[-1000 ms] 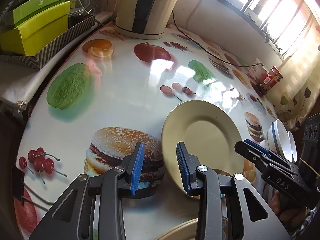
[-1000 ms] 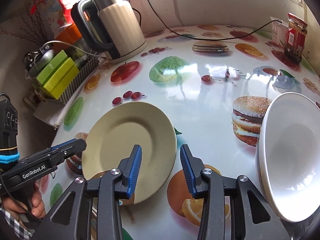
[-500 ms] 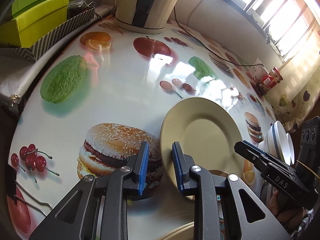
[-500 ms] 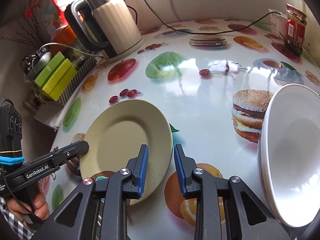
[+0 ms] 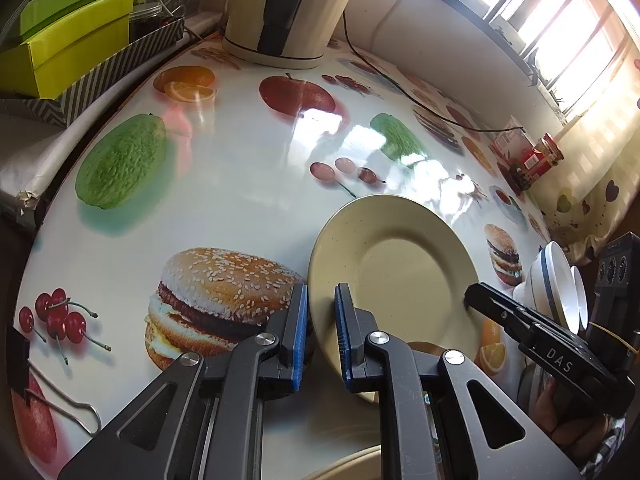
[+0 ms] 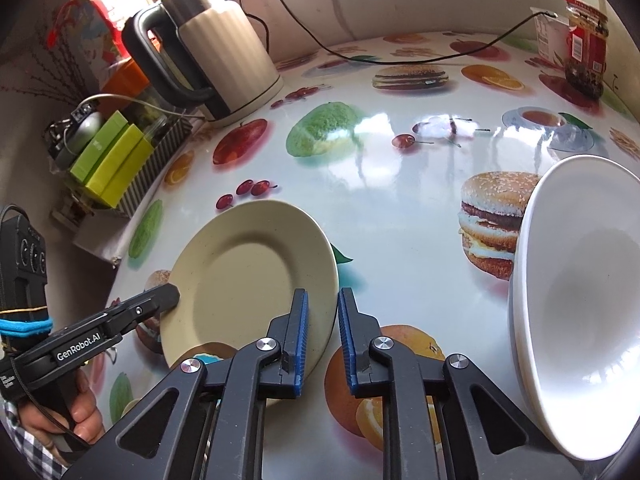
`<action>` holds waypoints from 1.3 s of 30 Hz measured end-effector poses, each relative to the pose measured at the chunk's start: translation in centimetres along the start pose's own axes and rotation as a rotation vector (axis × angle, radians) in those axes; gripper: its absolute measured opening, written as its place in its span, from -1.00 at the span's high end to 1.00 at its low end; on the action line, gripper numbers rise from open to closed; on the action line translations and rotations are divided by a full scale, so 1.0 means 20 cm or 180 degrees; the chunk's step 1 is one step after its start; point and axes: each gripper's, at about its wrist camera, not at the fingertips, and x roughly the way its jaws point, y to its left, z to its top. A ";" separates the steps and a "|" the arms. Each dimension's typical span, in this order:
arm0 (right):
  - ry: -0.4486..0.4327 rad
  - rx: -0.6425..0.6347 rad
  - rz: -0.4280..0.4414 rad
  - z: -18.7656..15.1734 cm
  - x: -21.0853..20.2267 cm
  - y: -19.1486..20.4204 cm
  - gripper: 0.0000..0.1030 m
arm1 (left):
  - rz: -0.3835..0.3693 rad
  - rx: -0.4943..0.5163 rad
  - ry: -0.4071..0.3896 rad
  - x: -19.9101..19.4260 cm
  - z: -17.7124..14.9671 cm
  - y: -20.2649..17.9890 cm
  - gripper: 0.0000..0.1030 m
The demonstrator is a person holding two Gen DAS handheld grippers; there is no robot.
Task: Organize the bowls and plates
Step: 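Lift the held cream plate and carry it over the plate stack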
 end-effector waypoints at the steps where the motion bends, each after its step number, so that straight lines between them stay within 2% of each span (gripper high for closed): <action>1: 0.0003 0.0008 0.0003 0.00 0.00 0.00 0.70 | 0.0007 0.0003 0.0001 0.00 0.00 0.00 0.72; 23: -0.0164 0.0061 0.0143 -0.02 -0.14 0.01 0.70 | 0.0023 0.0053 -0.0160 -0.14 -0.03 -0.04 0.72; 39: -0.0281 0.0020 0.0271 -0.14 -0.35 0.08 0.71 | 0.0008 0.0039 -0.0287 -0.34 -0.19 -0.08 0.72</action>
